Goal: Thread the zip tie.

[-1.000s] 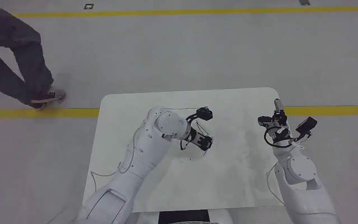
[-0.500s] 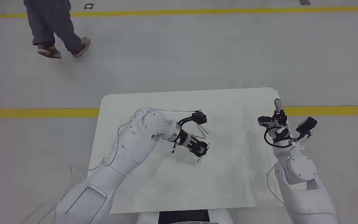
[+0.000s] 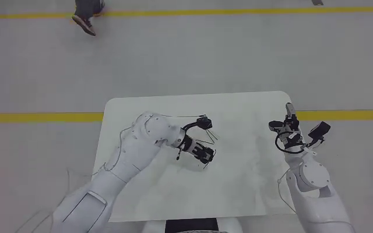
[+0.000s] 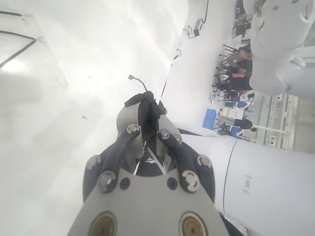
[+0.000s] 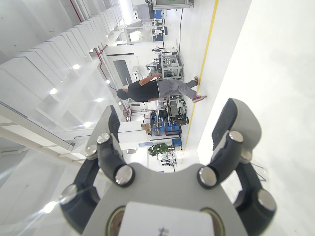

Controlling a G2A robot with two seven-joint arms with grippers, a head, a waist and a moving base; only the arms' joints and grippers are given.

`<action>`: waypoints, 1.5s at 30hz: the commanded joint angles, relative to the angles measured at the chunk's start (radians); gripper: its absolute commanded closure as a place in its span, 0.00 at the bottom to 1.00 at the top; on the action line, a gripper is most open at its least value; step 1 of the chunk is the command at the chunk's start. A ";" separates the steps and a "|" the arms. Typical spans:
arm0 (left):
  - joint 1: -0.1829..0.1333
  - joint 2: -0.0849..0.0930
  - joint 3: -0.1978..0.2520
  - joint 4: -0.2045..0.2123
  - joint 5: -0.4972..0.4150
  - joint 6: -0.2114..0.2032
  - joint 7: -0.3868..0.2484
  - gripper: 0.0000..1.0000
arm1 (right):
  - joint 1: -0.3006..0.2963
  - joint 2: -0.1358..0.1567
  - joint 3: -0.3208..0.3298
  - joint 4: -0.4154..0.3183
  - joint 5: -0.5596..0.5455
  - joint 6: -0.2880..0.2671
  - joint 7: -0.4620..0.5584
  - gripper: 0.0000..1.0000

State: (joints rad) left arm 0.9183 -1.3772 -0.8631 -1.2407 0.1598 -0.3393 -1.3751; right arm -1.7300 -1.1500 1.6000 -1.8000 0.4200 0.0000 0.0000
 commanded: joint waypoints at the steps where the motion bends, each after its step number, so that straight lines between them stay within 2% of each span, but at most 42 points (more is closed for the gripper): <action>1: 0.000 0.012 0.013 -0.024 -0.058 -0.001 -0.015 1.00 | 0.000 0.000 0.000 0.000 0.000 0.000 0.000 0.00; 3: 0.000 0.031 0.028 -0.040 -0.108 -0.001 -0.015 1.00 | 0.000 0.000 0.000 0.000 0.000 0.000 0.000 0.00; 8: -0.017 0.100 0.071 -0.085 -0.242 -0.001 -0.015 1.00 | 0.000 0.000 0.000 0.000 0.000 0.000 0.000 0.00; 10: -0.023 0.129 0.077 -0.097 -0.290 -0.001 -0.015 1.00 | 0.000 0.000 0.000 0.000 0.000 0.000 0.000 0.00; 14: -0.028 0.176 0.090 -0.116 -0.346 -0.001 -0.015 1.00 | 0.000 0.000 0.000 0.000 0.000 0.000 0.000 0.00; 20: -0.038 0.229 0.119 -0.145 -0.416 -0.001 -0.015 1.00 | 0.000 0.000 0.000 0.000 0.000 0.000 0.000 0.00; 24: -0.041 0.252 0.126 -0.164 -0.472 -0.001 -0.015 1.00 | 0.000 0.000 0.000 0.000 0.000 0.000 0.000 0.00; 28: -0.037 0.268 0.127 -0.192 -0.527 -0.001 -0.015 1.00 | 0.000 0.000 0.000 0.000 0.000 0.000 0.000 0.00; 36: -0.037 0.268 0.127 -0.192 -0.527 -0.001 -0.015 1.00 | 0.000 0.000 0.000 0.000 0.000 0.000 0.000 0.00; 38: -0.027 0.267 0.129 -0.186 -0.536 0.009 0.014 1.00 | 0.000 0.000 0.000 0.000 0.000 0.000 0.000 0.00; 40: -0.027 0.269 0.120 -0.162 -0.577 0.007 0.003 1.00 | 0.000 0.000 0.000 0.000 0.000 0.000 0.000 0.00; 41: -0.021 0.271 0.107 -0.149 -0.653 -0.001 -0.015 1.00 | 0.000 0.000 0.000 0.000 0.000 0.000 0.000 0.00; 42: -0.021 0.274 0.105 -0.143 -0.680 -0.001 -0.015 1.00 | 0.000 0.000 0.000 0.000 0.000 0.000 0.000 0.00; 45: -0.019 0.293 0.109 -0.140 -0.774 -0.001 -0.015 1.00 | 0.000 0.000 0.000 0.000 0.000 0.000 0.000 0.00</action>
State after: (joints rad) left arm 0.8996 -1.0927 -0.7580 -1.3805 -0.5786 -0.3405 -1.3912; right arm -1.7300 -1.1500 1.6000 -1.8000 0.4200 0.0000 0.0000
